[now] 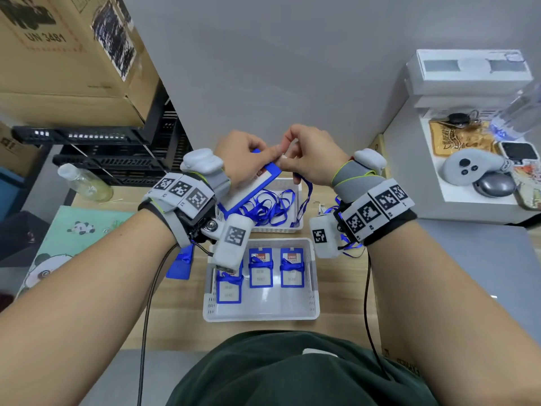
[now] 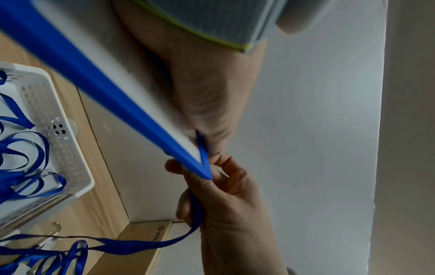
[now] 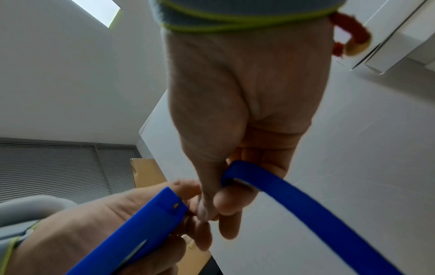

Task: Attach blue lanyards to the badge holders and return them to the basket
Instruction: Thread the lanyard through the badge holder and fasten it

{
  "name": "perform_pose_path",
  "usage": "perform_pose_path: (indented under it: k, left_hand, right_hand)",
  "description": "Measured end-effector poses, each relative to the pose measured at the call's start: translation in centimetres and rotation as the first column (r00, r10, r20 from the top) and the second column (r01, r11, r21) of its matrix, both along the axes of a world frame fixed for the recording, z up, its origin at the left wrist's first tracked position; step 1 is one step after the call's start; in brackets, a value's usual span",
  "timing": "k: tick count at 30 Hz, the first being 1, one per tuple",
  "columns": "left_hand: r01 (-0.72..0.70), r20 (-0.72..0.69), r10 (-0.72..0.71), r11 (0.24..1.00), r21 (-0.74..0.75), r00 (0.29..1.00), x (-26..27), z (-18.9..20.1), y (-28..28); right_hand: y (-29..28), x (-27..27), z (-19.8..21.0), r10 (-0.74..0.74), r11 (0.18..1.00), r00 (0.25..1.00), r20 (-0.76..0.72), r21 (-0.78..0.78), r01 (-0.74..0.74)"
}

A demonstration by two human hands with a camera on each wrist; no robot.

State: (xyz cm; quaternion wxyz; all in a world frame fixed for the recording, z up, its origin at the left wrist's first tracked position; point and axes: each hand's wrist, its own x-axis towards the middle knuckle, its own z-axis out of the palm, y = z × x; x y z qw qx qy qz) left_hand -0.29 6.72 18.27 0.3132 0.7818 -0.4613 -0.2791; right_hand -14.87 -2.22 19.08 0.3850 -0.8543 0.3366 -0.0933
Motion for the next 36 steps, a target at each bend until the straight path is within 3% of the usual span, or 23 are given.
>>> perform_pose_path:
  k: [5,16,20,26,32,34,36]
  left_hand:
    - [-0.014,-0.16,0.015,1.0,0.006,0.987,-0.1,0.2,0.2]
    - [-0.188,-0.471,0.131,0.979,-0.076,0.872,-0.8,1.3,0.2]
    - [-0.216,-0.5,0.158,0.974,-0.06,0.852,-0.5,1.4,0.2]
    - [-0.209,-0.51,0.171,0.978,-0.017,0.843,-0.3,1.7,0.4]
    - [-0.16,-0.461,0.129,0.987,-0.029,0.878,-0.1,1.5,0.7]
    - [-0.152,-0.444,0.111,0.987,-0.058,0.889,0.1,1.2,0.8]
    - [-0.151,-0.34,0.113,0.985,-0.087,0.934,0.5,0.8,0.8]
  right_hand:
    - [-0.4,-0.3,-0.4,-0.041,0.998,0.999,0.025,-0.048,0.042]
    - [-0.5,-0.3,0.0,-0.173,0.979,0.967,0.188,0.143,0.148]
    - [-0.5,-0.3,0.0,-0.205,0.971,0.957,0.205,0.163,0.174]
    - [-0.2,-0.1,-0.3,-0.124,0.99,0.979,0.162,0.093,0.11]
    - [-0.3,0.0,-0.8,-0.136,0.985,0.984,0.119,-0.085,0.147]
    - [-0.3,-0.1,-0.8,-0.128,0.986,0.988,0.087,-0.093,0.136]
    - [-0.3,-0.2,-0.7,-0.139,0.989,0.986,0.095,-0.041,0.143]
